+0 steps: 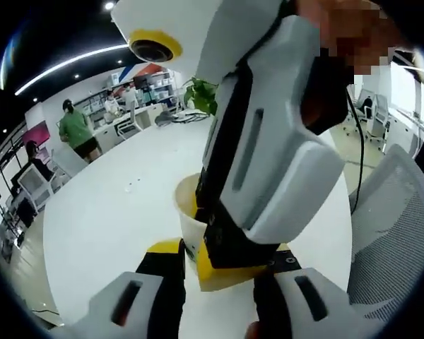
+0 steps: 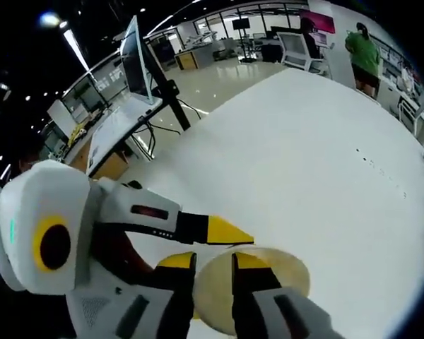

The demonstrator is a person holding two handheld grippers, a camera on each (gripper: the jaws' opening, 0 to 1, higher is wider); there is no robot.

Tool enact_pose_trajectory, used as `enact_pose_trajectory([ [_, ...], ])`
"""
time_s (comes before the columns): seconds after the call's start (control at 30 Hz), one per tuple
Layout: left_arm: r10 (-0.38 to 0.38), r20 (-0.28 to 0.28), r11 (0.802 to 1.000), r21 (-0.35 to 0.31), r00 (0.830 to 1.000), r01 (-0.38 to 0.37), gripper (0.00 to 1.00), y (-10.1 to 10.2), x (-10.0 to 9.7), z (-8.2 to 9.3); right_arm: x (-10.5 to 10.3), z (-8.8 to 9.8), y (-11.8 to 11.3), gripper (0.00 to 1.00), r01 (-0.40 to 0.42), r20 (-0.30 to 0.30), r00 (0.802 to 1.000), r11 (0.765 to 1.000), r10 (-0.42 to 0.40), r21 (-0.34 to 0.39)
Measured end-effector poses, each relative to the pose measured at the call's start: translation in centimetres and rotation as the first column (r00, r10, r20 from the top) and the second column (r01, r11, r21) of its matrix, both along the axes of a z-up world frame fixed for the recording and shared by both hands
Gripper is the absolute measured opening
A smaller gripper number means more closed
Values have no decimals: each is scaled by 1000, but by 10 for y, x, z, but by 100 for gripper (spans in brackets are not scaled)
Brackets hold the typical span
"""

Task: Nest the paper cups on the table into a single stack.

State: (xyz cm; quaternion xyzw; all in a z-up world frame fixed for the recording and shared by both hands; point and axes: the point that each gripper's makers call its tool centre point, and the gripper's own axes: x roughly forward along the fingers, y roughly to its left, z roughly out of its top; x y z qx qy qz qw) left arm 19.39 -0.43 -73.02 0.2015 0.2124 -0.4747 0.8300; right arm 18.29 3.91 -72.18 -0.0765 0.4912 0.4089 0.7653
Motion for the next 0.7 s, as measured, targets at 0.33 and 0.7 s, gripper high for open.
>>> enact_pose_trajectory([
  [0.33, 13, -15, 1000, -13, 1000, -13, 35, 4, -4, 1, -1, 2, -1, 0, -12, 22, 1000, 1000, 12, -9],
  [0.7, 50, -34, 998, -37, 998, -51, 38, 15, 3, -1, 3, 8, -15, 0, 10, 51, 999, 1000, -10, 1],
])
